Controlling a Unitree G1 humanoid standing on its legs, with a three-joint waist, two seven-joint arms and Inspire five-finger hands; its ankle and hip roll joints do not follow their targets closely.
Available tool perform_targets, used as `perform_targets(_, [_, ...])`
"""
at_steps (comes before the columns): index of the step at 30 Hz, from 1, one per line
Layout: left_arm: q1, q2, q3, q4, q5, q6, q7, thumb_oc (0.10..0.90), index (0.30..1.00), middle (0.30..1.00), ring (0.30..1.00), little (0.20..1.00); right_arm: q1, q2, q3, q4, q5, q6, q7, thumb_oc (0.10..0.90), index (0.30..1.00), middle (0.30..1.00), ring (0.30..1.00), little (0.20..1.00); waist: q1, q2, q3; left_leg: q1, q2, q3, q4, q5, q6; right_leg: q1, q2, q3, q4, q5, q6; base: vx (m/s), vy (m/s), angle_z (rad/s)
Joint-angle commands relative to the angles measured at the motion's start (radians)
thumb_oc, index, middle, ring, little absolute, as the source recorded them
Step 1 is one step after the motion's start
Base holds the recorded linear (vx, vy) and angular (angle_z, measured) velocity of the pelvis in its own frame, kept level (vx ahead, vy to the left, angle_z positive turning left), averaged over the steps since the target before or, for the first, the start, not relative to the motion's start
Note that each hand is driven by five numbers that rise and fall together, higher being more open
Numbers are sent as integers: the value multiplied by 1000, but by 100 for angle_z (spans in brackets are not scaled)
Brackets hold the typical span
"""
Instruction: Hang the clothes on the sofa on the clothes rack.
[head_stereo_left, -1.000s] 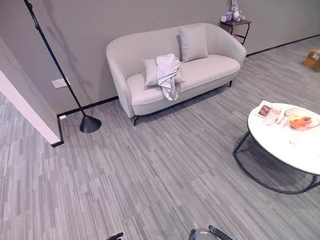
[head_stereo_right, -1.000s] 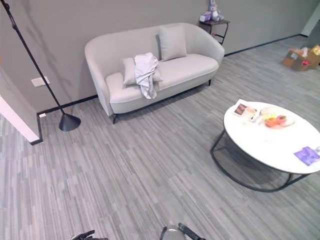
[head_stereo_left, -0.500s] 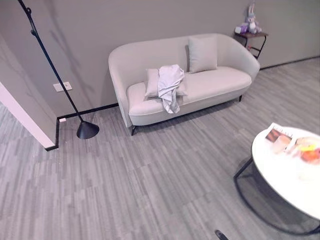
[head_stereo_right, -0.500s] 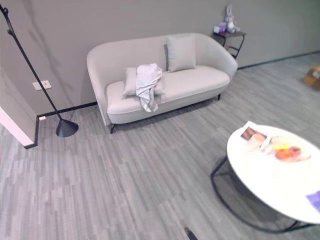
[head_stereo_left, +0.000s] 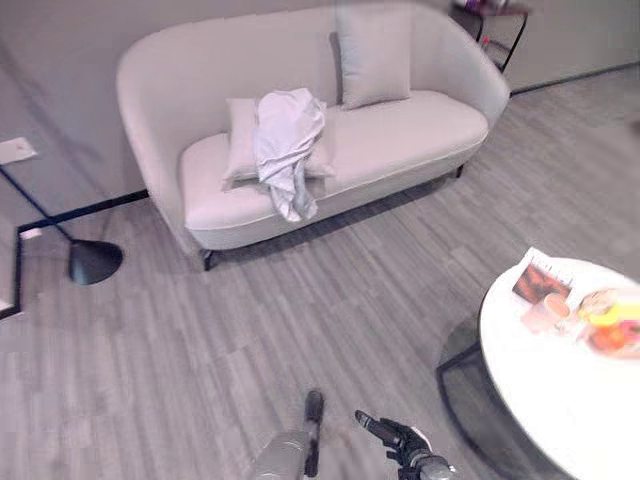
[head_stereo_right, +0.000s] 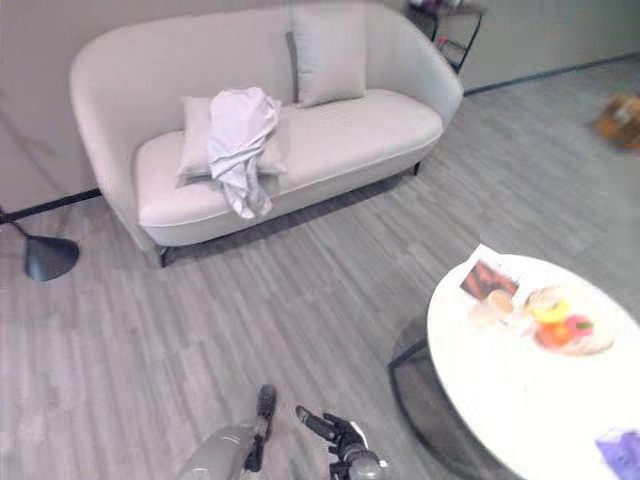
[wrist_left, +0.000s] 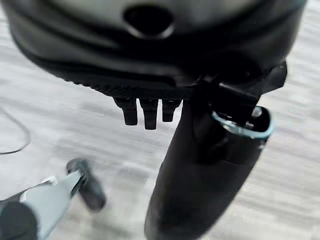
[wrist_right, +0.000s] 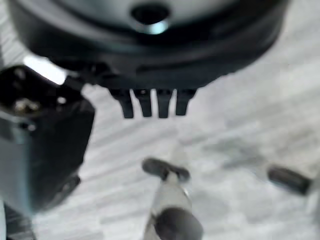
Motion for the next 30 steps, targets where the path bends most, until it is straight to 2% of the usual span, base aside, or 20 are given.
perform_targets(1, [-80,-16,-77,-24,41,-39,13,800,900,900,900,900,-20,-32,-22,-58,-56,-34,0,800,900,900,900,900,44,53,-61,119,49,-9,-125,-19,-88,-147,-84,-50,57,111,100,568,241,-17])
perform_targets(4, [-107,6,-126,-51,123,-48,19,800,900,900,900,900,-62,-39,-33,-50,-56,-51,-12,800,900,900,900,900,21,75,-50,219,29,-4,-165,-63,-48,-252,-150,-97,369,290,182,351,226,6])
perform_targets(5, [-129,25,-149,-78,140,-50,31,800,900,900,900,900,-80,-43,-41,-65,-66,-51,-31,800,900,900,900,900,-8,104,-40,285,29,-15,-182,-91,-28,-305,-182,-130,515,334,182,429,235,19])
perform_targets(6, [-134,33,-154,-91,144,-51,31,800,900,900,900,900,-82,-43,-48,-85,-73,-53,-38,800,900,900,900,900,-21,119,-38,318,36,-23,-193,-107,-24,-342,-195,-147,573,328,173,430,186,39])
perform_targets(7, [-139,38,-158,-102,146,-54,31,800,900,900,900,900,-81,-46,-51,-108,-69,-58,-42,800,900,900,900,900,-34,120,-30,347,31,-37,-197,-120,-21,-375,-216,-155,610,295,160,350,84,66])
perform_targets(8, [-149,42,-167,-110,150,-59,30,800,900,900,900,900,-78,-54,-55,-146,-61,-63,-45,800,900,900,900,900,-49,128,-26,373,36,-56,-202,-131,-26,-413,-218,-159,590,264,140,230,32,63])
perform_targets(9, [-149,41,-167,-110,150,-59,30,800,900,900,900,900,-78,-55,-55,-147,-61,-63,-45,800,900,900,900,900,-50,131,-29,371,40,-57,-202,-130,-27,-413,-214,-162,585,267,139,358,-67,55])
perform_targets(10, [-162,43,-183,-125,166,-64,27,800,900,900,900,900,-75,-76,-60,-210,-71,-69,-56,800,900,900,900,900,-69,135,-22,410,43,-92,-202,-154,-40,-458,-219,-159,463,218,113,318,-127,46])
perform_targets(11, [-167,39,-193,-134,178,-67,27,800,900,900,900,900,-74,-90,-62,-243,-89,-68,-66,800,900,900,900,900,-80,136,-15,424,48,-107,-198,-166,-47,-460,-221,-154,379,206,108,434,-200,53])
perform_targets(13, [-173,27,-208,-137,187,-72,37,800,900,900,900,900,-77,-118,-78,-285,-128,-65,-93,800,900,900,900,900,-100,128,-10,455,46,-151,-202,-192,-62,-486,-212,-78,133,236,111,295,-185,71])
perform_targets(14, [-173,27,-208,-137,187,-72,37,800,900,900,900,900,-77,-118,-78,-285,-128,-64,-93,800,900,900,900,900,-100,129,-11,454,47,-151,-202,-191,-62,-485,-210,-79,127,241,110,310,-159,87])
perform_targets(15, [-180,22,-210,-128,193,-73,36,800,900,900,900,900,-81,-135,-88,-302,-149,-59,-106,800,900,900,900,900,-114,122,-9,478,44,-186,-211,-208,-70,-503,-205,0,11,282,128,403,-195,88])
perform_targets(16, [-194,19,-207,-119,195,-73,41,800,900,900,900,900,-81,-165,-109,-330,-178,-51,-124,800,900,900,900,900,-133,106,-7,506,50,-234,-214,-239,-85,-538,-217,126,-95,347,161,537,-295,65])
perform_targets(17, [-196,15,-204,-112,194,-74,47,800,900,900,900,900,-80,-178,-116,-342,-197,-47,-134,800,900,900,900,900,-137,97,-7,520,58,-257,-214,-255,-91,-554,-218,164,-105,375,168,519,-293,114])
perform_targets(20, [-180,6,-195,-105,201,-76,41,800,900,900,900,900,-66,-191,-139,-330,-231,-46,-152,800,900,900,900,900,-136,72,-27,566,86,-309,-214,-293,-106,-529,-219,146,-87,375,164,370,-254,129])
perform_targets(23, [-158,-5,-175,-80,161,-69,35,800,900,900,900,900,-78,-193,-139,-287,-254,-26,-174,800,900,900,900,900,-125,81,-59,569,171,-339,-184,-286,-142,-502,-165,112,-72,346,145,366,-328,77])
perform_targets(24, [-156,-9,-180,-76,163,-67,35,800,900,900,900,900,-81,-192,-136,-281,-253,-23,-179,800,900,900,900,900,-123,82,-61,556,183,-349,-162,-286,-147,-491,-160,97,-81,341,140,287,-281,12])
perform_targets(27, [-158,-24,-202,-69,147,-64,47,800,900,900,900,900,-102,-173,-135,-226,-207,-34,-213,800,900,900,900,900,-113,89,-62,492,206,-379,-47,-242,-173,-429,-131,39,-125,311,112,204,-201,26])
perform_targets(28, [-166,-31,-213,-77,133,-67,54,800,900,900,900,900,-108,-165,-136,-206,-181,-38,-224,800,900,900,900,900,-108,86,-49,441,204,-379,38,-201,-186,-403,-132,19,-138,303,100,135,-151,57])
perform_targets(30, [-176,-39,-235,-92,122,-66,61,800,900,900,900,900,-122,-154,-130,-184,-129,-46,-236,800,900,900,900,900,-101,70,-14,345,194,-334,191,-157,-185,-361,-140,-13,-154,286,78,105,-149,77])
